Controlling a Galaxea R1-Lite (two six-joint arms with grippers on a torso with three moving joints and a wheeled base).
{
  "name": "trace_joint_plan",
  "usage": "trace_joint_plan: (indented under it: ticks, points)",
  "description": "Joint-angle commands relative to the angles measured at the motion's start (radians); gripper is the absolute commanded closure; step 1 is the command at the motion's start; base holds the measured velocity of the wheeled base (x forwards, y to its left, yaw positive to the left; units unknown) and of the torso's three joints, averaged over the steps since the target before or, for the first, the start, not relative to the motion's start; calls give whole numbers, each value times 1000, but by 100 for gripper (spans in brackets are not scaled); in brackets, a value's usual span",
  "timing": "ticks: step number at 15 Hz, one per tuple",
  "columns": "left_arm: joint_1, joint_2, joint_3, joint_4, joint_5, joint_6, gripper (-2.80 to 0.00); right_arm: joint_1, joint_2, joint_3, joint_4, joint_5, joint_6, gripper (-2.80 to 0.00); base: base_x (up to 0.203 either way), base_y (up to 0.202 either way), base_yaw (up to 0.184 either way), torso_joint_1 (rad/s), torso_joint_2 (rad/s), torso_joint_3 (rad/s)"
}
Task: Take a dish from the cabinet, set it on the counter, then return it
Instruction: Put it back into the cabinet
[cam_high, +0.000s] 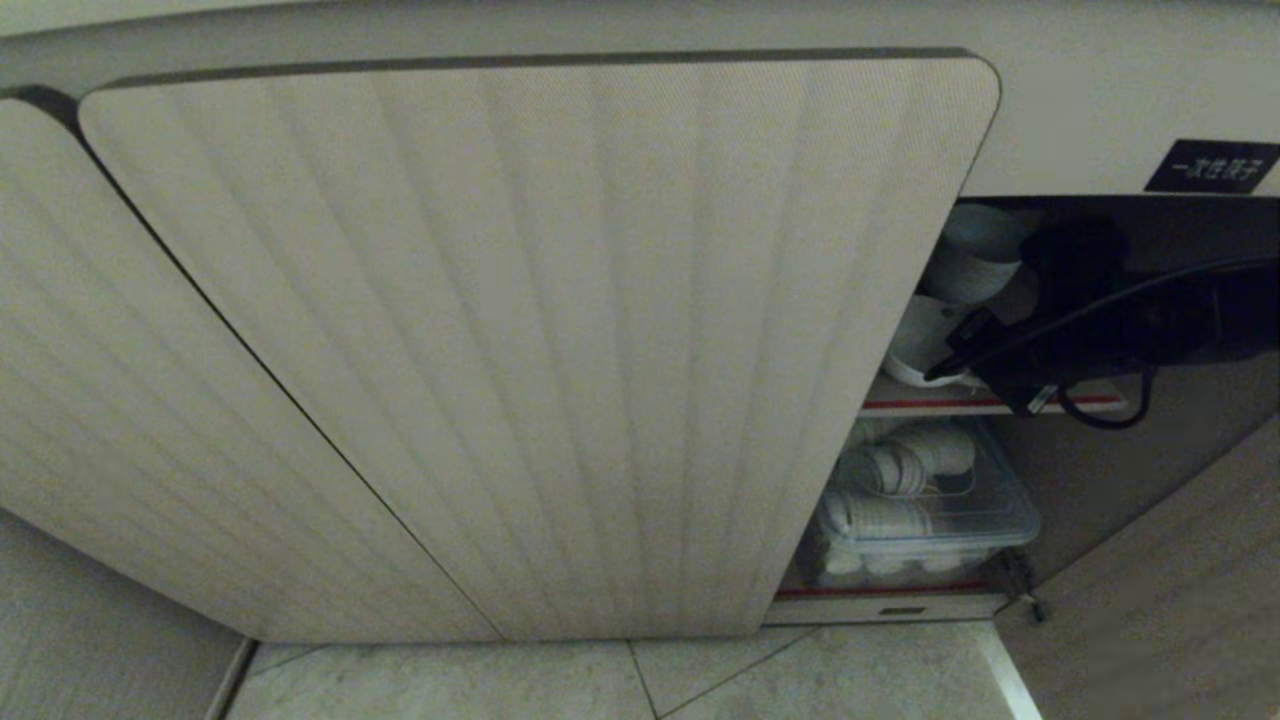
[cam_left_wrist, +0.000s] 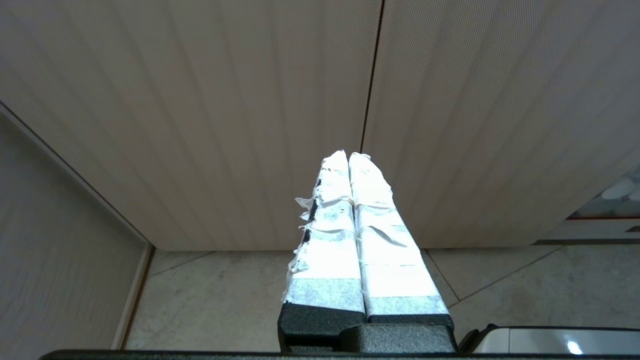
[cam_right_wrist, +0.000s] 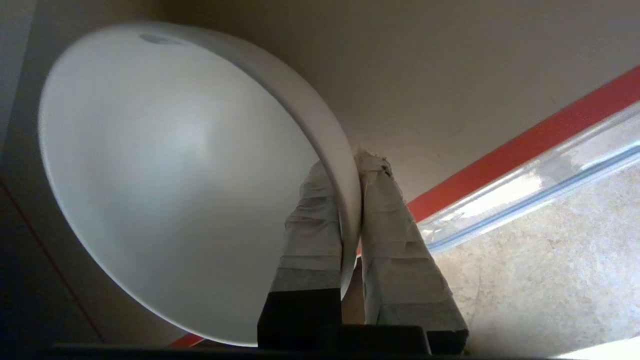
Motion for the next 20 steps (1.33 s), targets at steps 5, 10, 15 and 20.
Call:
trace_joint_plan:
  ticks: [5,10,15,20]
  points:
    - [0,0,0,0,0,0,0,0,34,-89,65,18,4,0,0,0,0,0,0,0]
    - [0,0,0,0,0,0,0,0,56,-133,103,19,4,0,0,0,0,0,0,0]
    - [0,0,0,0,0,0,0,-1,70,-136,117,17,0,0,0,0,0,0,0,0]
    - [0,0,0,0,0,0,0,-1,88,-187,176,18,-1,0,0,0,0,0,0,0]
